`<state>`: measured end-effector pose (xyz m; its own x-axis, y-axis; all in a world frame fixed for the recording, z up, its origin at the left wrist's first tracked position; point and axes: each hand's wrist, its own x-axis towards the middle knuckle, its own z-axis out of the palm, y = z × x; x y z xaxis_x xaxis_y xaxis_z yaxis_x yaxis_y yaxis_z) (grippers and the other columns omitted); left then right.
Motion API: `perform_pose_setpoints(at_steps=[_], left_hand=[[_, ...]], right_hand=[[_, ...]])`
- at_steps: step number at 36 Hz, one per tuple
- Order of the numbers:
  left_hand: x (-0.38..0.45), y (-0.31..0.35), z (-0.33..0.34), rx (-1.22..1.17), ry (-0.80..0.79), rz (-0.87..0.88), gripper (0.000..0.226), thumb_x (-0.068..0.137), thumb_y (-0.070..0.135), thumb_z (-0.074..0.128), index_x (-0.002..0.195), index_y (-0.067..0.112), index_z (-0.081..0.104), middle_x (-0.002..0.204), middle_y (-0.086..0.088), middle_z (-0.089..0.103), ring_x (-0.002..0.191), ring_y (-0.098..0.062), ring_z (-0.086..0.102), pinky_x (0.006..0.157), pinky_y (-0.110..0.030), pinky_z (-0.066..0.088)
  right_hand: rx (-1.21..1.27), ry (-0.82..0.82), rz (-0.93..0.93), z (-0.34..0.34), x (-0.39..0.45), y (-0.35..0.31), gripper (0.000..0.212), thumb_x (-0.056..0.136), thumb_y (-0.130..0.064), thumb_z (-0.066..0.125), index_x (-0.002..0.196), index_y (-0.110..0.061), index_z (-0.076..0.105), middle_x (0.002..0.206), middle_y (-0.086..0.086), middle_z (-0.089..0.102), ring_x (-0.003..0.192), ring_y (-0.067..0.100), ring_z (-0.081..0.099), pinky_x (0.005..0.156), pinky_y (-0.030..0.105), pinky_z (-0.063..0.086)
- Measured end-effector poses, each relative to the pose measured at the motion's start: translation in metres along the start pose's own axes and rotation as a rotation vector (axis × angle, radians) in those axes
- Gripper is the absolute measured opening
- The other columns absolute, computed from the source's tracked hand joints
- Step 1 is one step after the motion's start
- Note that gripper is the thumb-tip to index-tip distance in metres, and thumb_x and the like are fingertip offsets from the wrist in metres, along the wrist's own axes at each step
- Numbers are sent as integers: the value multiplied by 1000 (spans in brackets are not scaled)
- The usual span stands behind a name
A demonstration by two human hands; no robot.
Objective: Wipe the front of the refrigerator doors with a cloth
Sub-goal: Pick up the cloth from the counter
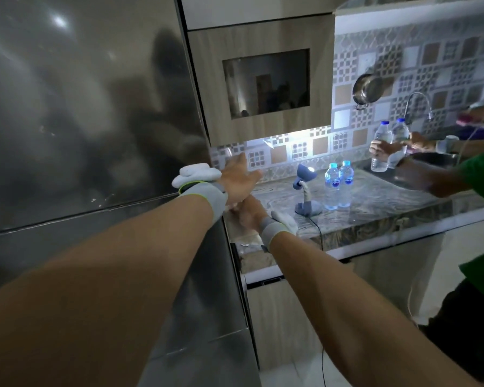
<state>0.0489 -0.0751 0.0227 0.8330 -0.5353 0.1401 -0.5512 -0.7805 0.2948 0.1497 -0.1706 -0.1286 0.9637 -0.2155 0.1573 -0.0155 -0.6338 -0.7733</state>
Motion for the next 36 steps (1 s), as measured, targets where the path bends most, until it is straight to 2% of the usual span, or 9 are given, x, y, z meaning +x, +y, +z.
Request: perform_pose_setpoints(at_steps=[3,8,12,18,22,25,28,31,36], left_hand=[[5,-1,3,-20,-36,-51,72,99,49,26,153,11,-2,162,-10,1,149,-27,7,119,-41,14],[12,-5,5,-89,-32,-133,74,97,54,26,153,18,-6,162,-9,2,148,-29,12,119,-42,15],[12,-4,6,-95,-34,-109,80,93,55,35,153,19,-3,158,-14,21,140,-34,33,112,-44,31],[-2,-2,0,-164,-48,-34,79,96,39,44,153,16,-4,157,-14,23,143,-32,25,114,-42,28],[-17,-6,-9,-248,-71,30,83,82,49,46,152,27,7,154,-9,31,140,-31,33,110,-47,35],[-39,-2,-17,-236,-76,70,71,94,27,44,153,26,5,159,-9,20,142,-32,29,113,-40,31],[-66,-10,-24,-252,-70,118,70,97,20,46,153,32,5,158,-6,23,139,-31,34,112,-34,32],[-91,-15,-28,-327,-45,224,75,86,32,58,150,38,19,151,-5,37,132,-32,43,108,-45,39],[-164,-44,-48,-513,60,349,50,75,39,57,123,26,48,124,-6,58,109,-30,59,95,-46,49]], right_hand=[[-23,94,16,-20,-46,-31,33,92,-14,53,123,-5,53,122,19,61,112,37,56,91,42,44],[25,192,25,-29,-43,-29,27,90,-16,55,113,-3,56,114,22,64,107,40,57,85,42,45],[124,319,-42,-57,-54,-32,22,90,-24,50,104,-8,57,106,21,65,100,40,60,83,49,48],[304,308,-132,-103,-73,-36,17,79,-32,42,87,-19,50,95,13,59,94,32,58,86,50,46],[380,327,-82,-128,-113,-58,8,75,-19,43,77,-14,49,76,7,53,74,21,51,70,31,44],[414,378,-127,-141,-141,-65,25,92,-4,37,70,-14,44,67,1,42,62,11,39,53,14,35],[451,446,-159,-147,-170,-82,31,88,-13,39,59,-21,39,64,-2,38,64,13,33,60,28,33],[449,350,-126,-153,-181,-91,12,65,-30,47,66,-18,44,72,8,38,76,22,33,69,39,28],[402,192,-99,-122,-263,-163,16,66,-25,44,78,-14,42,86,7,36,83,21,32,73,37,27]])
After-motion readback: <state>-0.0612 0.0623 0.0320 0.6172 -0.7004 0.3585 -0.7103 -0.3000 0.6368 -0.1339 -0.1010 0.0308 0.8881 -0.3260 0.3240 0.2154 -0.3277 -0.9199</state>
